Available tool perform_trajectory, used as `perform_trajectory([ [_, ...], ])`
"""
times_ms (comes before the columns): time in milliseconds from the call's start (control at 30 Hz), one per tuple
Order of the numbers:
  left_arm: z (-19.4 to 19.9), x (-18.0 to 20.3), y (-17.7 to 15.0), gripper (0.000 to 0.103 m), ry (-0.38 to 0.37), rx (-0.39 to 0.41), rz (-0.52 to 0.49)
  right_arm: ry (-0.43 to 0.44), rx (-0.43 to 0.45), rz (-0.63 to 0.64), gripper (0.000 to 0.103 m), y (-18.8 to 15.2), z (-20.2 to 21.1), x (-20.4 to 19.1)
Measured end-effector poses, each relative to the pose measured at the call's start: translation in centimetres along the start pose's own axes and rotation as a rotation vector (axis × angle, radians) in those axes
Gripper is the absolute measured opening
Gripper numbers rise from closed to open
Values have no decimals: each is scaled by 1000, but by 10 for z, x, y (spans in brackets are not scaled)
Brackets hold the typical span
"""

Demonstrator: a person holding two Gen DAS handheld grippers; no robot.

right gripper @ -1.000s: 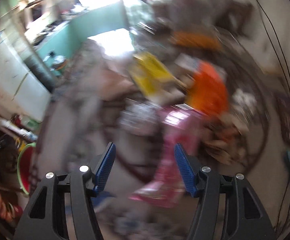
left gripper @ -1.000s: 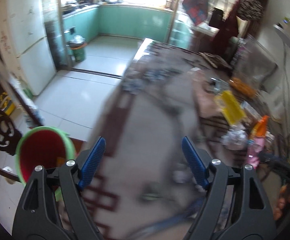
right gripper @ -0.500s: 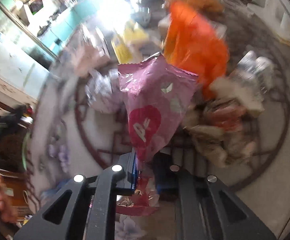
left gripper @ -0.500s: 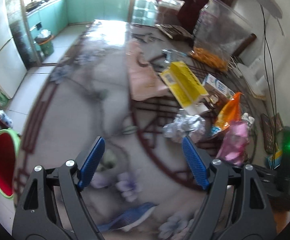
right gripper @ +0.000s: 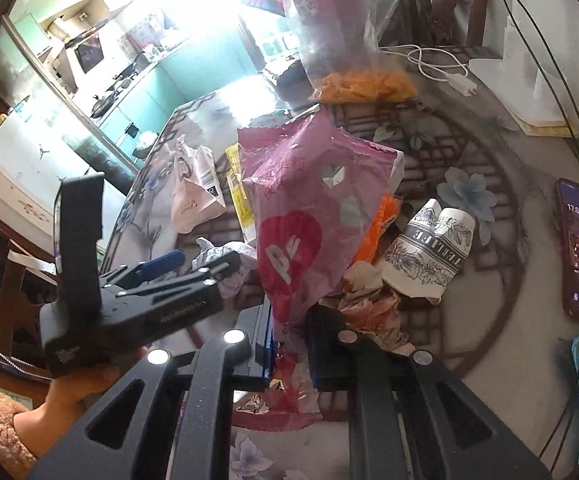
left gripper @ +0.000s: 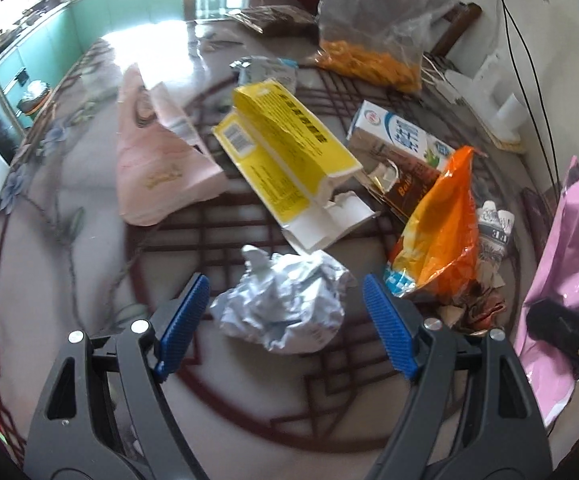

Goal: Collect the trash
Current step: 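Grasp the pink bag with the right tool while the left tool grasps silver foil, then carry the pink bag and foil over the red bucket and open both tools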

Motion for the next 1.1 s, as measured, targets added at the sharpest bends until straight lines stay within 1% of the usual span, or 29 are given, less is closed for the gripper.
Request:
perform_trajectory([
  [67, -6, 2, -1, 77, -6, -14, -7, -6, -6, -1, 12, 1, -3, -1],
  [133, -11, 2, -3, 63, -19, -30, -2, -9, -6, -3, 12, 0, -5, -2],
  [167, -12, 1, -5, 53, -25, -39, 2, -13, -3, -1, 12, 1, -4, -3],
  [200, -11, 0, -5, 51, -29, -36, 3, -19, 0, 3, 12, 1, -4, -4],
  [267, -6, -2, -5, 49, -38, -24, 6, -29, 6, 11, 12, 1, -4, -8],
  [333, 3, -5, -5, 48, -39, -5, 15, -34, 15, 20, 12, 2, -1, -14],
  [467, 36, -15, -13, 47, -16, 51, 31, -51, 36, 60, 12, 2, 6, -32],
  [567, 70, -28, -25, 47, 29, 82, 54, -51, 66, 119, 12, -2, 16, -58],
  [667, 94, -43, -37, 47, 62, 97, 94, -58, 99, 197, 12, -8, 22, -86],
  [767, 122, -64, -53, 47, 123, 120, 138, -51, 124, 272, 12, -15, 27, -115],
  [967, 162, -104, -76, 48, 226, 161, 197, -8, 124, 360, 12, -31, 25, -159],
  [1100, 183, -129, -91, 48, 271, 179, 228, 12, 114, 397, 12, -44, 20, -183],
])
Point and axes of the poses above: each gripper's, at about its wrist camera, not at the fingertips, and z roughly against the way its jaws point, x to its right, y to its top, the point moved 4 cm from there along -z, roughly the way its jaws point, and after that the axes turned 14 degrees about -z, right-handed, at the moved point
